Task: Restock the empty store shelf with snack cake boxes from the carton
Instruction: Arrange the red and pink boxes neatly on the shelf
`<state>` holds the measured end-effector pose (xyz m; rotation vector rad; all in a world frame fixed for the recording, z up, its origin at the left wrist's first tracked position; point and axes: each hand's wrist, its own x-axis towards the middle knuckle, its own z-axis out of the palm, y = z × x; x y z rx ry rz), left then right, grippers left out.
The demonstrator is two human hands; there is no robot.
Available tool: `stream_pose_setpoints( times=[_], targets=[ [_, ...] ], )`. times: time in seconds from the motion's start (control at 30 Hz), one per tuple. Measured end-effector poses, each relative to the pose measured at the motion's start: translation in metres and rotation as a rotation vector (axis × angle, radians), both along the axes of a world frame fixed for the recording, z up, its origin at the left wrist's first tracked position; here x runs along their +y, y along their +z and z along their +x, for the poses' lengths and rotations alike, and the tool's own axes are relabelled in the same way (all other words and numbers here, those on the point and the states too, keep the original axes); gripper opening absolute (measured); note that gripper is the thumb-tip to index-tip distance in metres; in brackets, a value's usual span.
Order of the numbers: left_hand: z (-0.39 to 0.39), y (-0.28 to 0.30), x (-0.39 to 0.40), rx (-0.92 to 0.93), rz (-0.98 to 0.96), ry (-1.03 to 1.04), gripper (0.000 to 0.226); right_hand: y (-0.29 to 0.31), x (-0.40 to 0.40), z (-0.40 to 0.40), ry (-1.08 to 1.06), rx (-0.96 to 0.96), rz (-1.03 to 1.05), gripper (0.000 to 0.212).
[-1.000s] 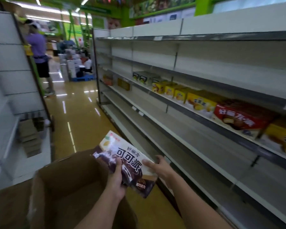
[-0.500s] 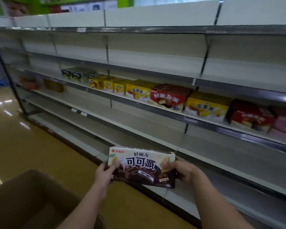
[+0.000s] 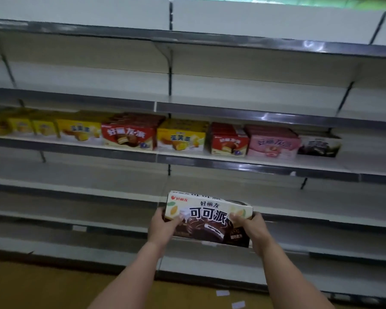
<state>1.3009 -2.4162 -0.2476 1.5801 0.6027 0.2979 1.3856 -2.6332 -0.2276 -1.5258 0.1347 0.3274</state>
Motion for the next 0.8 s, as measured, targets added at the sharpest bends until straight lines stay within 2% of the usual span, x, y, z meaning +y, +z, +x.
stream_pose_setpoints(
  times=[0.1, 0.33, 0.67, 0.8],
  targets=[
    [0.036, 0.005, -0.041, 0.018, 0.011, -0.053, 0.027, 0.006, -0.047, 0.023, -0.076, -0.023, 0.011, 0.055],
    [0.128, 0.017, -0.155, 0.032, 0.085, -0.139, 0.024, 0.023, -0.173, 0.079, -0.157, -0.116, -0.065, 0.058],
    [0.226, 0.023, -0.296, -0.007, 0.118, -0.248, 0.028, 0.043, -0.313, 0.148, -0.275, -0.182, -0.060, 0.045],
    [0.261, 0.021, -0.334, -0.014, 0.121, -0.269, 0.032, 0.044, -0.348, 0.177, -0.287, -0.211, -0.153, 0.040]
  ],
)
